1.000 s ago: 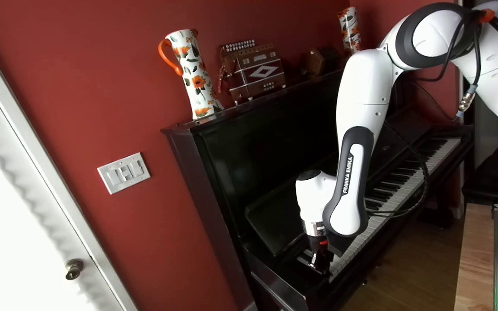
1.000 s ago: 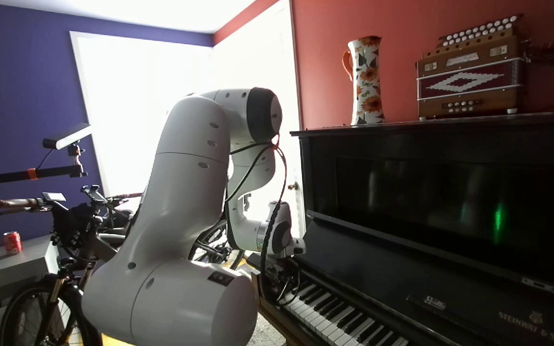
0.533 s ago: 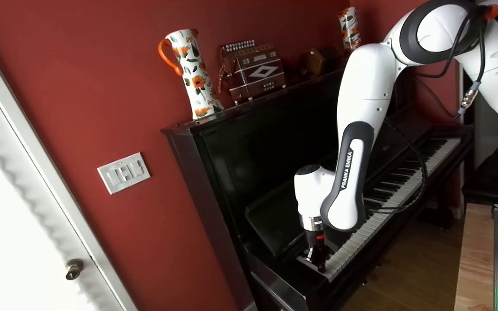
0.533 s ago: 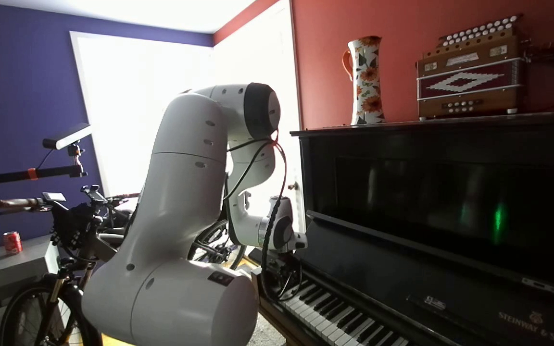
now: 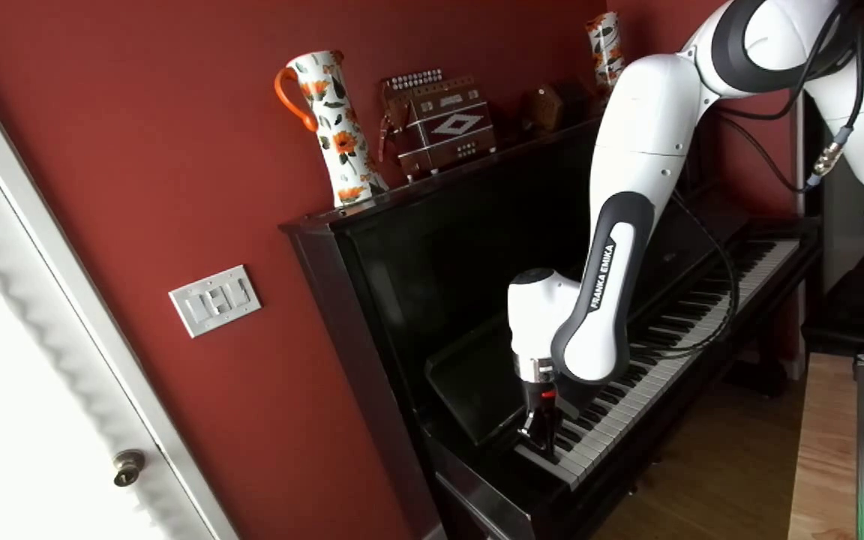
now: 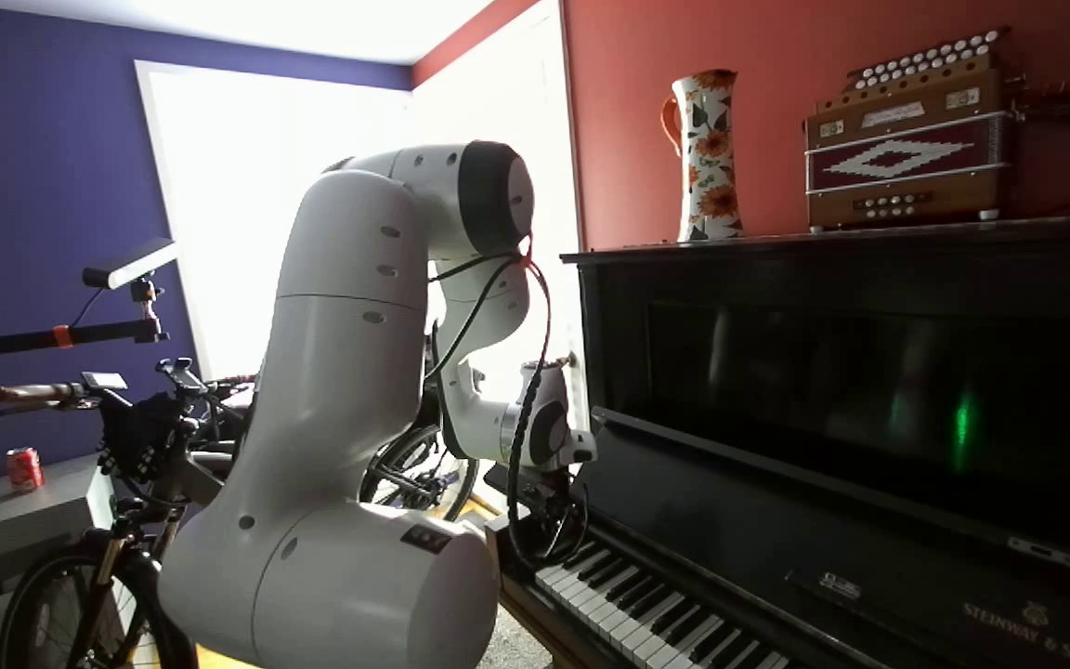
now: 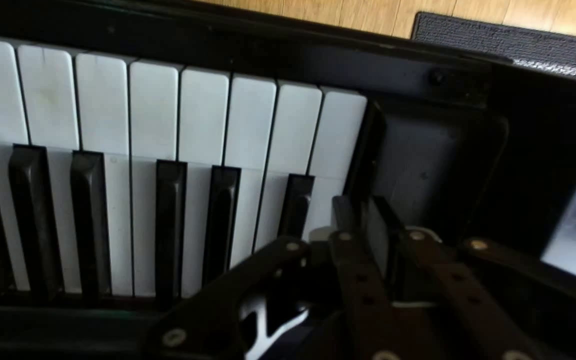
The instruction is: Press the key on the piano
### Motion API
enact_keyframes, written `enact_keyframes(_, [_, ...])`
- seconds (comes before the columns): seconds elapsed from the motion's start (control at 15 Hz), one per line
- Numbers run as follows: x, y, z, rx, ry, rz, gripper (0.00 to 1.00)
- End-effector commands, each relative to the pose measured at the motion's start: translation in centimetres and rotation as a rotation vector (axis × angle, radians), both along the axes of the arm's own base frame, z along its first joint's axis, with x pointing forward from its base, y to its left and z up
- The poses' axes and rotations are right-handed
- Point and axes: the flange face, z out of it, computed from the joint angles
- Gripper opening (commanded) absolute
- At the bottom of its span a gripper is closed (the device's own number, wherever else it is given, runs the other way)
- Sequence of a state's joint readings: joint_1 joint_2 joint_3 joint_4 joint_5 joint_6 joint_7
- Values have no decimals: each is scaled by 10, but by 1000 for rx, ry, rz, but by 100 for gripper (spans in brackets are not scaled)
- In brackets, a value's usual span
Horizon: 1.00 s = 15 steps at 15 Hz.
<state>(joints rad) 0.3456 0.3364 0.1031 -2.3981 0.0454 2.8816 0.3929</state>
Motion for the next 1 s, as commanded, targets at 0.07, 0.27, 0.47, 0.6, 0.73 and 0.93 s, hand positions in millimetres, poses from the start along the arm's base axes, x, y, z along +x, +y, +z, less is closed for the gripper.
enact_keyframes(0.07, [-8, -9, 21, -16, 13, 47, 53])
enact_keyframes(0.27, [-10, -13, 35, -24, 14, 81, 77])
enact_keyframes(0.47, [-12, -15, 54, -25, 23, 125, 98])
enact_keyframes(0.6, [-15, -16, 69, -33, 19, 158, 100])
enact_keyframes(0.73, [-18, -17, 84, -35, 10, 180, 100])
enact_keyframes(0.93, [-24, -19, 109, -43, 10, 207, 100])
